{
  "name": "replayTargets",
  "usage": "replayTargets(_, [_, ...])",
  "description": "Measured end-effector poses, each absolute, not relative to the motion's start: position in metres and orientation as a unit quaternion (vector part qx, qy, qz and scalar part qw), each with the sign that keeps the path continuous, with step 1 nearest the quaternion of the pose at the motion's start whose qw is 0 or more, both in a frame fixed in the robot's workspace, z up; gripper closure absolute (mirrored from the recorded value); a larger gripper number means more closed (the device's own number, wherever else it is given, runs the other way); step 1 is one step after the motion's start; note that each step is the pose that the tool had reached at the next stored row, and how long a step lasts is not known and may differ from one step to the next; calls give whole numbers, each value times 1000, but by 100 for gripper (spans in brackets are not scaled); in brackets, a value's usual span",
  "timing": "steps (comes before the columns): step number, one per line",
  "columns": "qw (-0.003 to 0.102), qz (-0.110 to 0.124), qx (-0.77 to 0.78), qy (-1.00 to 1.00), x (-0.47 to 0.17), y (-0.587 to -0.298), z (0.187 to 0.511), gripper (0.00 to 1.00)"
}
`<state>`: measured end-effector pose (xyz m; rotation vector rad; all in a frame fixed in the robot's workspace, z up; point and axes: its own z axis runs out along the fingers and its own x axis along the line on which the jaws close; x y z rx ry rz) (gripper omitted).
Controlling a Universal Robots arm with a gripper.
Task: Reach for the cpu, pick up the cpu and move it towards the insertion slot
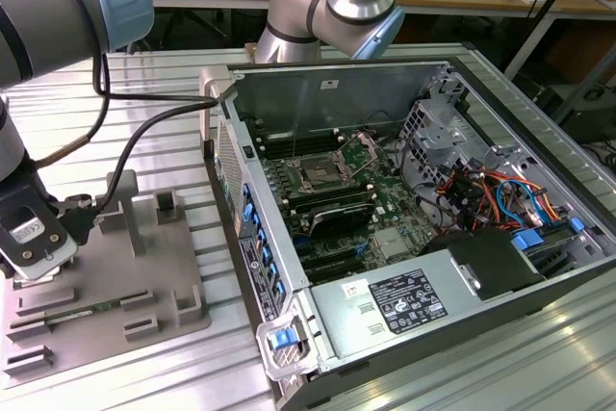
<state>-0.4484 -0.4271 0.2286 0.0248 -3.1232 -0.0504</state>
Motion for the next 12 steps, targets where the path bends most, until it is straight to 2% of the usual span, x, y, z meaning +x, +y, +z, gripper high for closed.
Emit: replayTargets(12, [9,-16,8,-1000,-448,-427,231,45])
